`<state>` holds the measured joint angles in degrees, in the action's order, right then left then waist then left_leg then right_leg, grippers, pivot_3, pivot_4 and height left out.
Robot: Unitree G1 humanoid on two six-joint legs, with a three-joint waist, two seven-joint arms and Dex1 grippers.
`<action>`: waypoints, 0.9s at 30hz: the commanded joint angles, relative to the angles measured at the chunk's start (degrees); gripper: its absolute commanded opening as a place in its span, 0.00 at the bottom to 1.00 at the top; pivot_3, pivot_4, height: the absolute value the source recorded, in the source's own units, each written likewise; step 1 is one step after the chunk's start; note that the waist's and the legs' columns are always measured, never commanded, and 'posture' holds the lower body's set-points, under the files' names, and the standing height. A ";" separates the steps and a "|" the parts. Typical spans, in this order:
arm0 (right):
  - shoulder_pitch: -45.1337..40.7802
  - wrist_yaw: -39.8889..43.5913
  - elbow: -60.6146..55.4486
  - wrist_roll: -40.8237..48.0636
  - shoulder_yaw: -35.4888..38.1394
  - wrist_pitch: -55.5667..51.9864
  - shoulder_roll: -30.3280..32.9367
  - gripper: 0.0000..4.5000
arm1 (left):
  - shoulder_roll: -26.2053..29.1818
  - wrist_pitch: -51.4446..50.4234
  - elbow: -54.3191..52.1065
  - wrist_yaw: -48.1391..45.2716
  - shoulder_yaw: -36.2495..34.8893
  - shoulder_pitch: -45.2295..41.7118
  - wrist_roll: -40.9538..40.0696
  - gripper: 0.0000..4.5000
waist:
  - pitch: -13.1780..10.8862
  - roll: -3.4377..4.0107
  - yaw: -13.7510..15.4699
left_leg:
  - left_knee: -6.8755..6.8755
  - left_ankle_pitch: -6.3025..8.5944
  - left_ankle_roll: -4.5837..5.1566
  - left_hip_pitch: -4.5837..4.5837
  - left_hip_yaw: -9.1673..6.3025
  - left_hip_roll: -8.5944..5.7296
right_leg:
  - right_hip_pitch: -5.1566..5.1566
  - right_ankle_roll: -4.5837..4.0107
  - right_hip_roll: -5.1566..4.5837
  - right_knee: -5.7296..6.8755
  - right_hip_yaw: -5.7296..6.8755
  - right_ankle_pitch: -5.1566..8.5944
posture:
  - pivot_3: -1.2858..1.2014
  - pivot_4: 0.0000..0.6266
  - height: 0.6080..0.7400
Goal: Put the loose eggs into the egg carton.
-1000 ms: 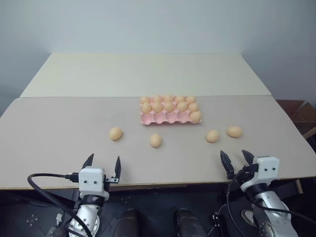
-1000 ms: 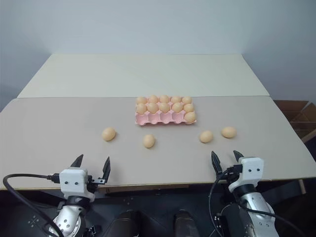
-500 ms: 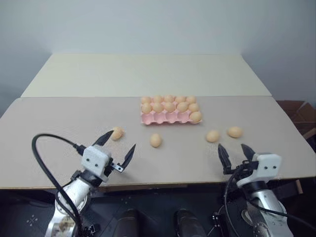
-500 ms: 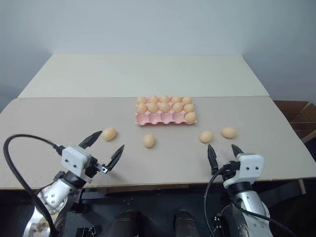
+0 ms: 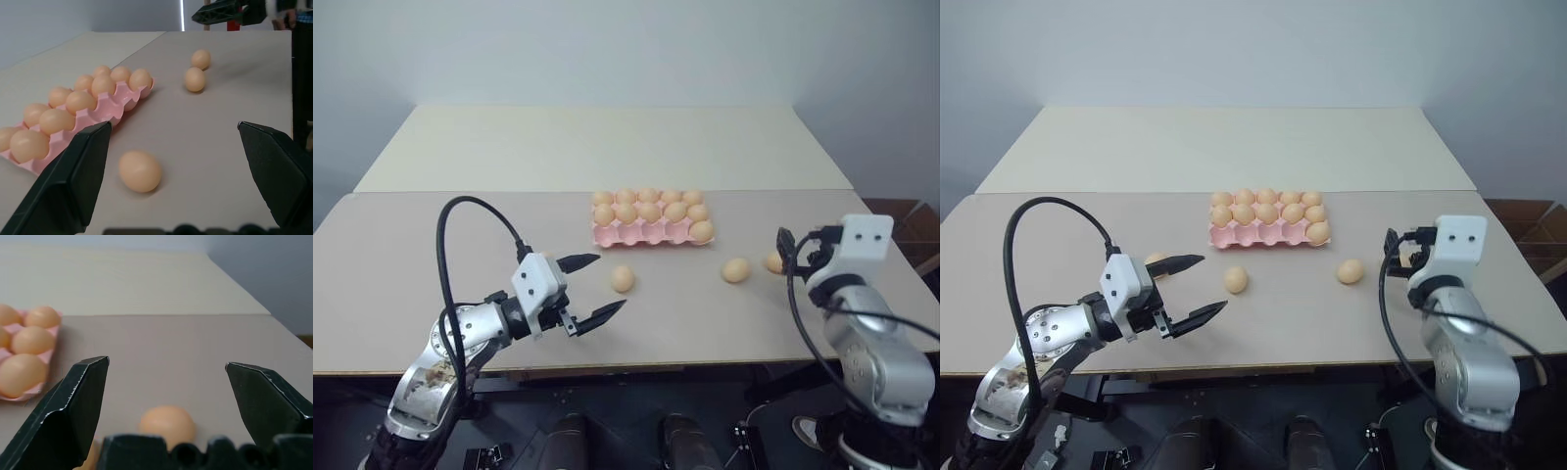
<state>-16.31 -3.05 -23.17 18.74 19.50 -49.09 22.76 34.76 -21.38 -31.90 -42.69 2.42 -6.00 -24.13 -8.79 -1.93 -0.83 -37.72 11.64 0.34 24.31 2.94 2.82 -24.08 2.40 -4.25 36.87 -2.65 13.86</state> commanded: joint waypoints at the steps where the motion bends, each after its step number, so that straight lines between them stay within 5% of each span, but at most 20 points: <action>1: -4.76 -1.55 4.04 0.17 2.98 -6.05 0.76 1.00 | 0.77 -0.06 -0.83 -1.54 0.70 -1.43 -0.26 0.99 | 0.00 0.00 0.00 | 0.02 0.00 0.00 0.00 -0.02 0.00 | 0.00 0.01 0.01 0.01 0.00 0.01 | 0.52 0.24 1.00; 27: -11.19 2.61 20.49 -2.25 0.68 -7.18 -1.19 1.00 | 1.15 -1.27 -0.92 -2.64 2.07 -3.58 0.13 0.99 | 0.00 0.00 -0.17 | 0.03 0.00 0.01 0.04 -0.04 0.00 | -0.02 0.05 0.03 -0.01 0.00 0.01 | 0.52 0.24 1.00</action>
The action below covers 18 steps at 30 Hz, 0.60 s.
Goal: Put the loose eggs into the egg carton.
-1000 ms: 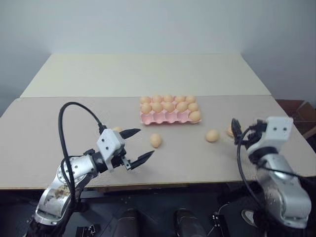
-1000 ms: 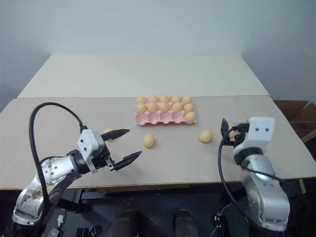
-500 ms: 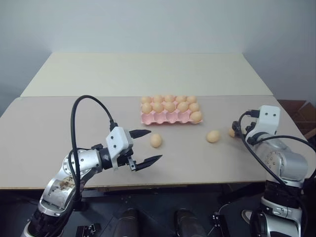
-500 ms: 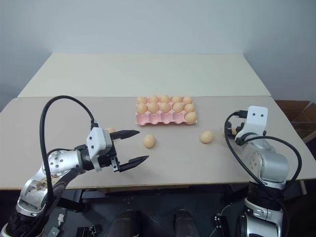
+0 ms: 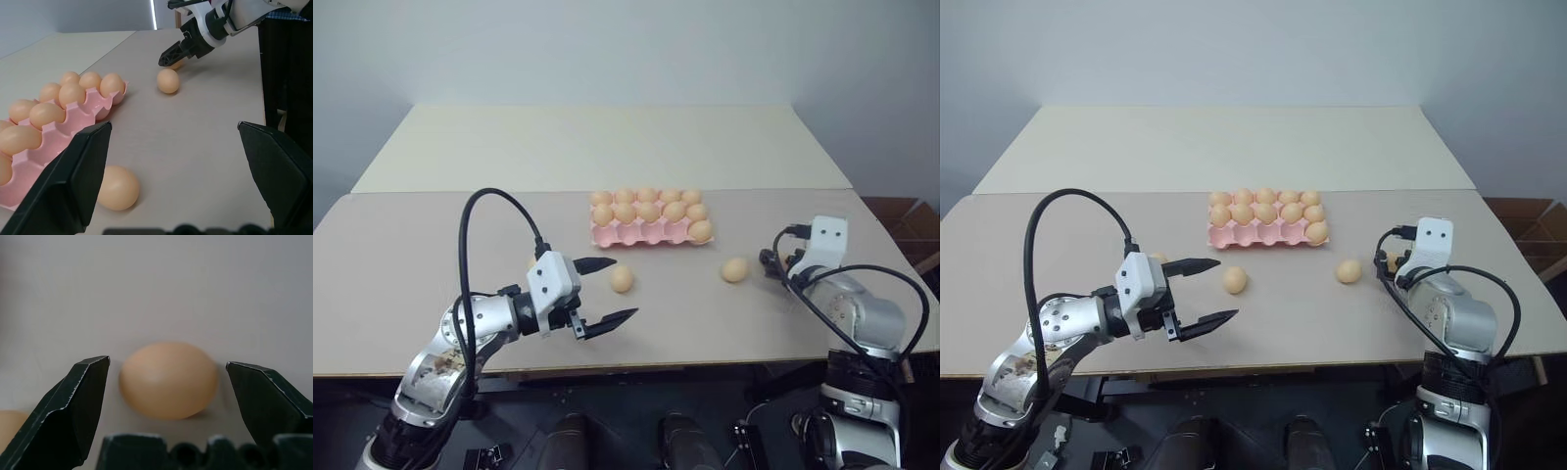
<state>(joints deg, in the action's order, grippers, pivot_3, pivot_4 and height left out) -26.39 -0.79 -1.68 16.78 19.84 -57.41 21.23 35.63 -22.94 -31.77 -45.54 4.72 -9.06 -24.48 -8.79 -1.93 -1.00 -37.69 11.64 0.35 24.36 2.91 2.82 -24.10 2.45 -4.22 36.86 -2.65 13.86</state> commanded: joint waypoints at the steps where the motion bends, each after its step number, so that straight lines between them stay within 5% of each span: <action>1: -1.05 0.48 -1.00 -0.31 0.25 1.21 0.31 1.00 | 0.31 0.30 -1.03 0.20 -0.28 -0.48 0.52 0.99 | 0.00 0.00 0.01 | 0.00 0.00 0.00 0.00 0.00 0.00 | 0.00 0.00 0.00 0.00 0.00 0.00 | 0.52 0.24 1.00; 7: -0.47 1.01 -1.11 -1.07 -0.44 2.76 0.28 0.61 | 0.08 0.34 -0.86 0.59 -0.64 -0.17 0.96 1.00 | 0.00 0.00 0.01 | 0.00 0.00 0.00 -0.01 0.00 0.00 | 0.00 0.00 0.00 0.00 0.00 0.00 | 0.52 0.24 1.00; 13: 0.77 2.73 -6.17 -1.17 -2.32 2.43 0.86 0.60 | 0.07 -0.19 -1.40 2.06 -1.96 1.19 1.14 1.00 | 0.00 0.01 -0.01 | 0.00 0.00 0.00 -0.01 0.00 0.01 | -0.01 0.00 0.00 0.00 0.00 0.00 | 0.52 0.24 1.00; 18: 0.69 7.50 -22.14 1.64 -8.67 0.58 1.36 0.60 | 0.31 -6.28 -4.60 8.88 -5.03 3.16 2.59 1.00 | -0.03 0.05 -0.40 | 0.04 0.00 0.00 0.00 0.00 0.03 | -0.08 0.01 0.02 0.03 -0.04 0.00 | 0.52 0.24 1.00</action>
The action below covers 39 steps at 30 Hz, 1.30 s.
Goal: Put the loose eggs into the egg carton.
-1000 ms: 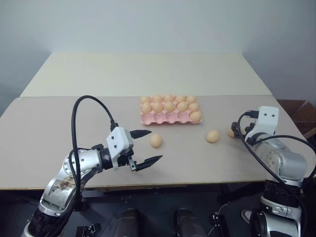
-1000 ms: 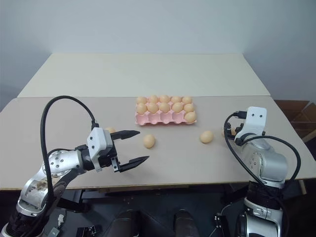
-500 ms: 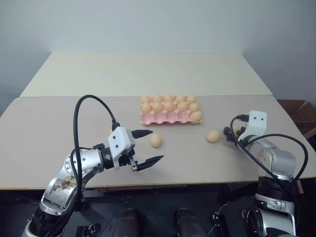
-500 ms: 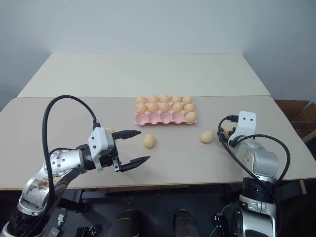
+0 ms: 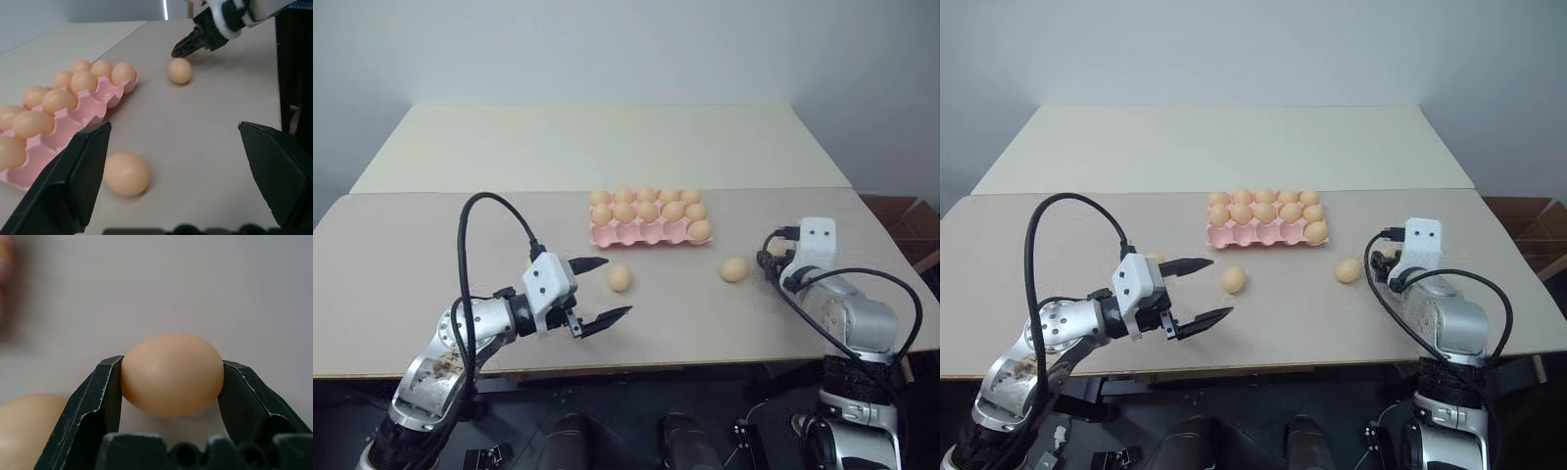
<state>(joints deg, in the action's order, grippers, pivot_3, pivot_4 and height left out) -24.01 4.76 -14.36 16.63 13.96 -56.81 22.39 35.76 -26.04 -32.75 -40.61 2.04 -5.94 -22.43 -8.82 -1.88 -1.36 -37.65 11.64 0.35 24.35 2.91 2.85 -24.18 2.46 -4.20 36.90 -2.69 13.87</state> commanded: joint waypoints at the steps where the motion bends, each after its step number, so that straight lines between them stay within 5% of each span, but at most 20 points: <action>1: -2.05 1.95 -10.80 1.76 -3.88 -0.03 -0.37 0.60 | -0.15 -4.73 -4.13 5.36 -2.83 -0.11 0.38 1.00 | 0.00 0.00 -0.09 | 0.00 0.00 0.00 -0.01 -0.03 0.02 | 0.01 0.00 0.02 0.00 0.01 0.00 | 0.52 0.24 1.00; 6: -5.03 2.84 -11.31 0.03 -11.32 2.55 -3.54 0.60 | -0.59 -12.37 -6.16 9.75 -4.87 -0.80 -1.53 1.00 | -0.01 -0.02 0.16 | -0.02 0.00 0.00 -0.05 -0.07 0.02 | 0.09 0.01 0.02 -0.01 0.07 0.00 | 0.52 0.24 1.00; 10: -9.35 1.24 -0.61 -5.57 -17.55 9.64 -7.31 0.60 | 0.75 -12.89 -6.51 8.96 -5.06 -0.04 -0.95 1.00 | -0.01 -0.03 0.05 | -0.02 0.00 0.00 -0.03 -0.06 0.01 | 0.03 -0.01 0.02 0.00 0.07 -0.01 | 0.52 0.24 1.00; 24: -14.22 2.37 15.68 -11.39 -19.29 18.44 -11.07 0.60 | 0.39 -11.79 -6.82 9.44 -4.53 1.04 -0.03 1.00 | -0.02 -0.03 0.26 | 0.01 0.00 -0.01 0.04 -0.06 0.00 | -0.01 -0.03 -0.01 -0.01 0.11 -0.01 | 0.52 0.24 1.00; 29: -14.47 3.16 16.07 -11.07 -18.62 18.25 -11.93 0.97 | 0.35 -11.44 -6.62 9.42 -4.45 1.18 0.30 1.00 | -0.02 -0.03 0.14 | 0.01 0.00 -0.01 0.02 -0.06 0.00 | -0.01 -0.03 -0.01 0.00 0.11 -0.02 | 0.52 0.24 1.00; 34: -13.78 2.66 14.17 -11.75 -18.22 18.66 -11.91 0.99 | 0.42 -11.13 -6.35 9.23 -4.26 1.08 0.60 1.00 | -0.02 -0.03 0.15 | 0.01 0.00 -0.01 0.03 -0.06 0.00 | 0.00 -0.03 -0.02 0.00 0.11 -0.02 | 0.52 0.24 1.00; 39: -7.35 4.61 -0.11 -9.08 -14.55 16.88 -9.24 0.99 | -0.49 -10.08 -6.75 9.51 -4.49 1.98 0.50 1.00 | -0.02 -0.03 0.68 | 0.02 0.00 -0.01 0.07 -0.07 -0.01 | -0.02 -0.02 -0.04 -0.04 0.14 -0.01 | 0.52 0.24 1.00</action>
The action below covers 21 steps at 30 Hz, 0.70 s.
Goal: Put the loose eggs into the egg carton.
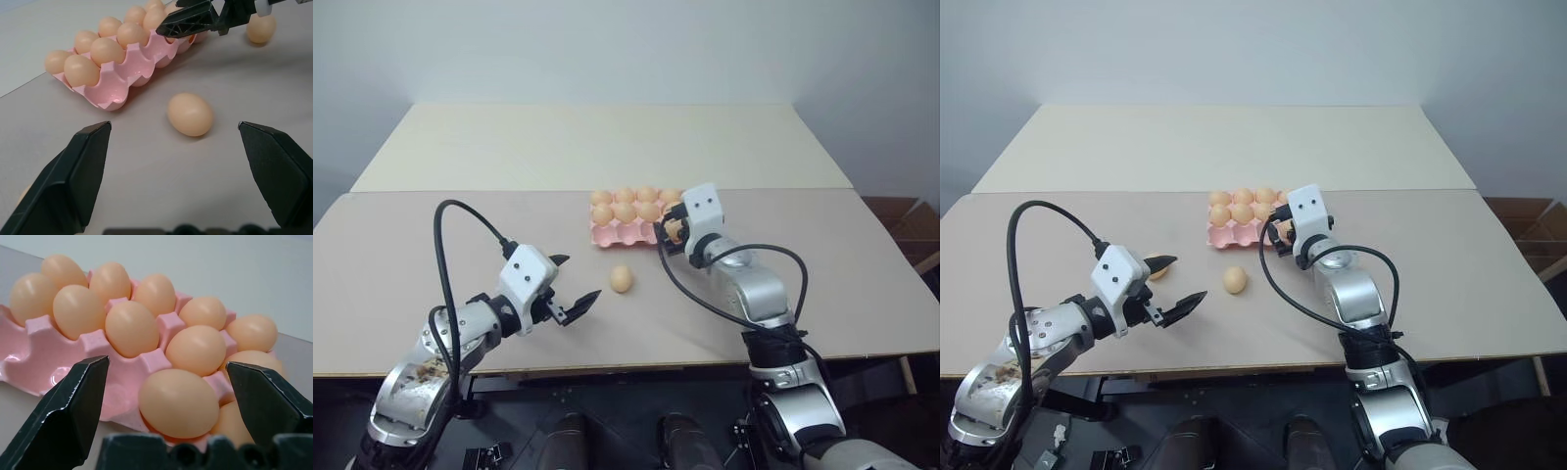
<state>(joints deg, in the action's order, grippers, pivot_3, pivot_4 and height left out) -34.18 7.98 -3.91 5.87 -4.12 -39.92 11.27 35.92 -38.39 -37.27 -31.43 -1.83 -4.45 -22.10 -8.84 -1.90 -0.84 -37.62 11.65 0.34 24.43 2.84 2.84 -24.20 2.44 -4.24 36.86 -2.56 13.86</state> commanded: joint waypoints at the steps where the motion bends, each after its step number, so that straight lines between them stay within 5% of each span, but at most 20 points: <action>1: 5.38 2.13 -14.75 2.57 4.46 -0.72 2.56 0.99 | -1.21 2.83 -2.41 0.42 -0.72 0.92 -0.08 1.00 | 0.00 0.00 0.18 | 0.01 0.00 0.00 0.03 0.00 -0.01 | -0.01 0.01 -0.02 -0.03 0.02 0.00 | 0.52 0.24 1.00; 10: 27.59 5.72 -38.45 7.44 7.64 3.22 3.86 0.99 | -3.72 5.74 -4.15 0.05 -0.58 5.40 -1.44 1.00 | 0.00 0.00 -0.33 | 0.02 0.02 -0.03 -0.09 0.01 0.04 | 0.05 -0.01 0.00 -0.03 0.00 0.03 | 0.52 0.24 1.00; 21: 56.33 11.13 -36.68 6.77 6.65 30.96 -0.66 0.99 | -6.97 8.73 -4.61 1.33 2.31 8.72 0.03 1.00 | 0.01 -0.01 -0.05 | 0.00 0.03 -0.05 -0.15 0.05 0.03 | 0.09 -0.18 -0.07 -0.06 0.00 0.25 | 0.52 0.24 1.00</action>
<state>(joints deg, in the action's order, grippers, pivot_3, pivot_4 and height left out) 21.26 18.61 -40.26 13.00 2.63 -13.33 10.55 29.15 -31.08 -39.67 -30.27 0.17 4.58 -22.22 -8.84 -1.91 -0.89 -37.63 11.67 0.29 24.26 2.90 2.90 -24.12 2.40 -4.31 36.80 -2.56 14.29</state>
